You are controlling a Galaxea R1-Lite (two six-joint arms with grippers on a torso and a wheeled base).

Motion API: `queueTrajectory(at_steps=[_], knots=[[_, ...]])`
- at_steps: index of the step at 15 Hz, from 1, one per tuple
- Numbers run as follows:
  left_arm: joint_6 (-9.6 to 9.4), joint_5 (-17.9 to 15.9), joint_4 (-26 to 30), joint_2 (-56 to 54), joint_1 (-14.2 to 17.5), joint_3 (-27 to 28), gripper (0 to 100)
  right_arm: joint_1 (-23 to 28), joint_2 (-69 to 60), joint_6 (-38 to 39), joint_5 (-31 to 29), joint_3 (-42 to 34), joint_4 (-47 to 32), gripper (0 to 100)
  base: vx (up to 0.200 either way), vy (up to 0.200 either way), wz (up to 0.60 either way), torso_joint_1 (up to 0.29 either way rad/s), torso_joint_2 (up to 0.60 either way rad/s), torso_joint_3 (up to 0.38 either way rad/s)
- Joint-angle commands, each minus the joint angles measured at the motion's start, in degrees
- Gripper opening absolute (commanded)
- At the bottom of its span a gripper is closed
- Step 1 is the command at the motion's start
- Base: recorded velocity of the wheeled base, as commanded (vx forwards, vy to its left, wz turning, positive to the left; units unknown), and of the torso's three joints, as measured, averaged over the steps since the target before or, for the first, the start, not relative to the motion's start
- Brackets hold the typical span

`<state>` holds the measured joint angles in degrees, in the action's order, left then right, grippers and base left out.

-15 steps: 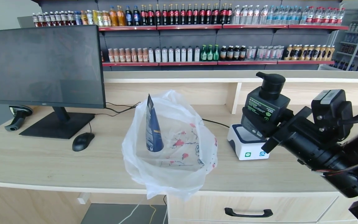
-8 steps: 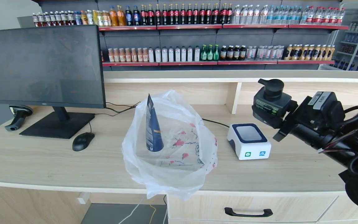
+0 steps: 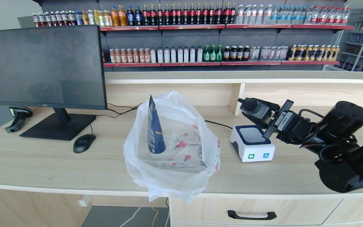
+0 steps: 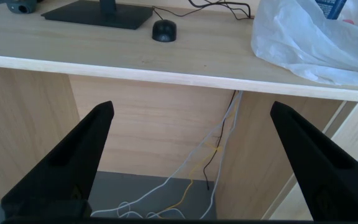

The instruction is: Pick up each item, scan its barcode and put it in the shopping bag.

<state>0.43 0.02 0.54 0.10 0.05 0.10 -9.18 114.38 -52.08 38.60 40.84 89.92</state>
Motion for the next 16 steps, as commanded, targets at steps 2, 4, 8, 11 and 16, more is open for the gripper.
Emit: queueTrajectory(at_steps=[2,4,8,11,16], knots=[[0.01,0.06,-0.01,-0.01,0.04,-0.01,100,-0.05,1.54,-3.29,2.19,-1.73,0.08,0,0.000,0.000,0.00,0.000,0.00,0.000],[0.01,0.06,-0.01,-0.01,0.04,-0.01,100,0.74,1.98,-5.67,4.73,-1.73,0.08,0,0.000,0.000,0.00,0.000,0.00,0.000],[0.01,0.06,-0.01,-0.01,0.04,-0.01,100,1.18,3.30,-6.72,7.28,-1.46,0.08,0,0.000,0.000,0.00,0.000,0.00,0.000],[0.01,-0.02,-0.01,-0.01,0.04,-0.01,100,1.36,3.56,-6.81,7.55,-1.29,0.08,0,0.000,0.000,0.00,0.000,0.00,0.000],[0.01,-0.02,-0.01,-0.01,0.04,-0.01,100,1.36,5.59,-9.53,8.07,-1.20,0.08,0,0.000,0.000,0.00,0.000,0.00,0.000]])
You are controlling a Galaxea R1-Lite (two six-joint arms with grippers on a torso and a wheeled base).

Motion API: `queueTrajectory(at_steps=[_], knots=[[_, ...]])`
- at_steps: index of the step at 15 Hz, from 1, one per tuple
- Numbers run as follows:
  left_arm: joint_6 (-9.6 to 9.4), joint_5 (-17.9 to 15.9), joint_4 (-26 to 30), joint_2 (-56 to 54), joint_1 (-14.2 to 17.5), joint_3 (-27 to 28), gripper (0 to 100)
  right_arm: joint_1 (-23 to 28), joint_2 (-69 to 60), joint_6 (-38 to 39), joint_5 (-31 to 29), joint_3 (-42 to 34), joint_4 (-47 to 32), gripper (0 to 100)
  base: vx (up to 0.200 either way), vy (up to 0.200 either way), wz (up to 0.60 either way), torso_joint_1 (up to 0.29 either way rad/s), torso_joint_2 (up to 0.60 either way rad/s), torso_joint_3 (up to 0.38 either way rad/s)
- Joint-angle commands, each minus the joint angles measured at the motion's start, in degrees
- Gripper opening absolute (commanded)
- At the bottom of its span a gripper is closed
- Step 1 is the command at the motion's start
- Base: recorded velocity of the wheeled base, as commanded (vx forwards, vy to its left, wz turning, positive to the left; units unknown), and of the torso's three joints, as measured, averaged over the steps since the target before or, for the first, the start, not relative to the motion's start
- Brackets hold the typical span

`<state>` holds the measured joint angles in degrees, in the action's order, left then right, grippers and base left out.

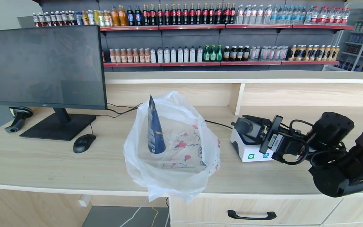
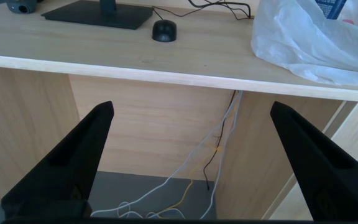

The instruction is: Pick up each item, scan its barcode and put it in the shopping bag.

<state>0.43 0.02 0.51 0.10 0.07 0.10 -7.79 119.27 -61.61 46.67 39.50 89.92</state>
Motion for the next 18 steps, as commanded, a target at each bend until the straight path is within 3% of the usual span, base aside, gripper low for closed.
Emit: queueTrajectory(at_steps=[1,18], knots=[[0.01,0.06,0.02,-0.01,0.01,-0.01,100,-0.03,0.87,-0.62,0.00,0.14,0.08,0,0.000,0.000,0.00,0.000,0.00,0.000],[0.01,-0.02,0.02,-0.01,0.01,-0.01,100,0.76,1.23,-1.49,1.23,1.55,0.08,0,0.000,0.000,0.00,0.000,0.00,0.000]])
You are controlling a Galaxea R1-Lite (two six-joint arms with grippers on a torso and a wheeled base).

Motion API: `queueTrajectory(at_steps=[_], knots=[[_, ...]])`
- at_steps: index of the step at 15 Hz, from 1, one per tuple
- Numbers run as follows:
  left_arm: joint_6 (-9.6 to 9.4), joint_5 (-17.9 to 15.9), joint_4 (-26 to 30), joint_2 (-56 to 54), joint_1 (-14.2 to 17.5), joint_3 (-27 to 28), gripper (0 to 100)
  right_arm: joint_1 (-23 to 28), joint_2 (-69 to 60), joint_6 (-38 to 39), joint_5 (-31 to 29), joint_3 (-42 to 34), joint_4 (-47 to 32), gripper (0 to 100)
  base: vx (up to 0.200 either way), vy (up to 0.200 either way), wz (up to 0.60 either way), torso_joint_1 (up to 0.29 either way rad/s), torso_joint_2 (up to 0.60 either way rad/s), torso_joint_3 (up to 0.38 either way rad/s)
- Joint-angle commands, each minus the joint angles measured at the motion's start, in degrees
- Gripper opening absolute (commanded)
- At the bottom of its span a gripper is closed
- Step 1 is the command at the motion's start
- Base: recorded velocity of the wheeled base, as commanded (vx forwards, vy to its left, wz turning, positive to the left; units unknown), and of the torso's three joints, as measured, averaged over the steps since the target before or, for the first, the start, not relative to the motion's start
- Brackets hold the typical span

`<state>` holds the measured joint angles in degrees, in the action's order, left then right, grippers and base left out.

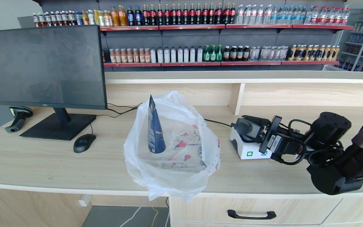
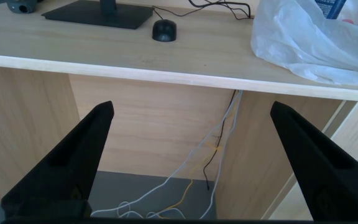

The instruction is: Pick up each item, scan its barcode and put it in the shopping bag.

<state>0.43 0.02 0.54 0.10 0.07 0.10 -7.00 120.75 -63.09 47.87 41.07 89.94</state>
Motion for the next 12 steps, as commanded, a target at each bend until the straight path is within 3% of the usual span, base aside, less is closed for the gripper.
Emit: queueTrajectory(at_steps=[1,12], knots=[[0.01,0.06,-0.01,-0.01,0.01,-0.01,100,-0.03,-0.25,-0.02,0.03,-0.03,0.06,0,0.000,0.000,0.00,0.000,0.00,0.000],[0.01,0.06,-0.01,-0.01,0.01,-0.01,100,-2.14,-3.15,0.07,0.99,-1.34,0.06,0,0.000,0.000,0.00,0.000,0.00,0.000]])
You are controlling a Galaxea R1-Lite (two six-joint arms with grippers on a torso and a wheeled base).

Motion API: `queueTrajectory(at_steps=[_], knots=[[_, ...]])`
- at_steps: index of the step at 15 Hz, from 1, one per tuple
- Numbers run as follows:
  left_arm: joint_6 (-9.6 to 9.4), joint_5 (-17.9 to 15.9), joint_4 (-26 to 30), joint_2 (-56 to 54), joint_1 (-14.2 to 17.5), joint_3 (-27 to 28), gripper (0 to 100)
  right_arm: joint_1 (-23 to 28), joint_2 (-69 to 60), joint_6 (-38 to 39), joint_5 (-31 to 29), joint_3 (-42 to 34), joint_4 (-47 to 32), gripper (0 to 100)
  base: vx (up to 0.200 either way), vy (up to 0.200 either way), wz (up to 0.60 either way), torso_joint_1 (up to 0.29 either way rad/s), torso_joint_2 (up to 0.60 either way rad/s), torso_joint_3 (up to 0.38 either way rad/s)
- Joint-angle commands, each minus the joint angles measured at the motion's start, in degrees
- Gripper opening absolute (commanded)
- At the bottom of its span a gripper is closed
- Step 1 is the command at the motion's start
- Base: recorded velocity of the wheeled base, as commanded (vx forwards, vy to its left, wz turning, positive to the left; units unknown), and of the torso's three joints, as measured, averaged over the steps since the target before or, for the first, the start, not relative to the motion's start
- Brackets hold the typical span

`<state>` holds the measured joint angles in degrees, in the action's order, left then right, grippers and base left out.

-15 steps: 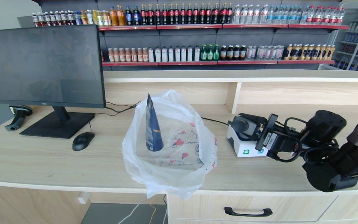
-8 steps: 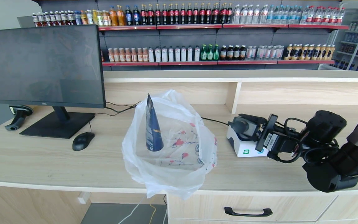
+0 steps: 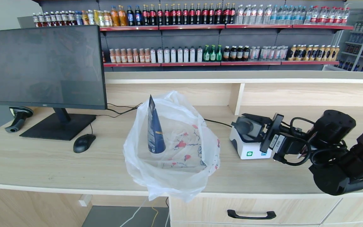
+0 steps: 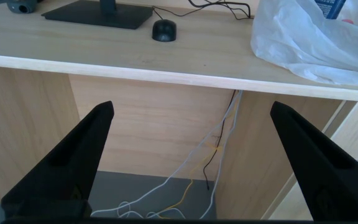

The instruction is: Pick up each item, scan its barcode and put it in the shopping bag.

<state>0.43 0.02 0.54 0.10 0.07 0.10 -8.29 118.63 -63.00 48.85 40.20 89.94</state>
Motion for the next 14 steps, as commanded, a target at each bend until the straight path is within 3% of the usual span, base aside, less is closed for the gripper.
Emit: queueTrajectory(at_steps=[1,8,11,14], knots=[[0.01,0.06,-0.01,-0.01,0.01,-0.01,100,-1.64,-2.00,0.07,0.02,-0.92,0.06,0,0.000,0.000,0.00,0.000,0.00,0.000],[0.01,-0.02,-0.01,-0.01,0.01,-0.01,100,-6.30,-12.72,5.34,-0.51,-2.32,0.06,0,0.000,0.000,0.00,0.000,0.00,0.000],[0.01,0.06,-0.01,-0.01,0.01,-0.01,100,-9.64,-17.73,12.55,-6.31,-2.50,0.06,0,0.000,0.000,0.00,0.000,0.00,0.000],[0.01,0.06,-0.01,-0.01,0.01,-0.01,100,-9.46,-19.49,19.06,-7.98,-5.22,0.06,0,0.000,0.000,0.00,0.000,0.00,0.000]])
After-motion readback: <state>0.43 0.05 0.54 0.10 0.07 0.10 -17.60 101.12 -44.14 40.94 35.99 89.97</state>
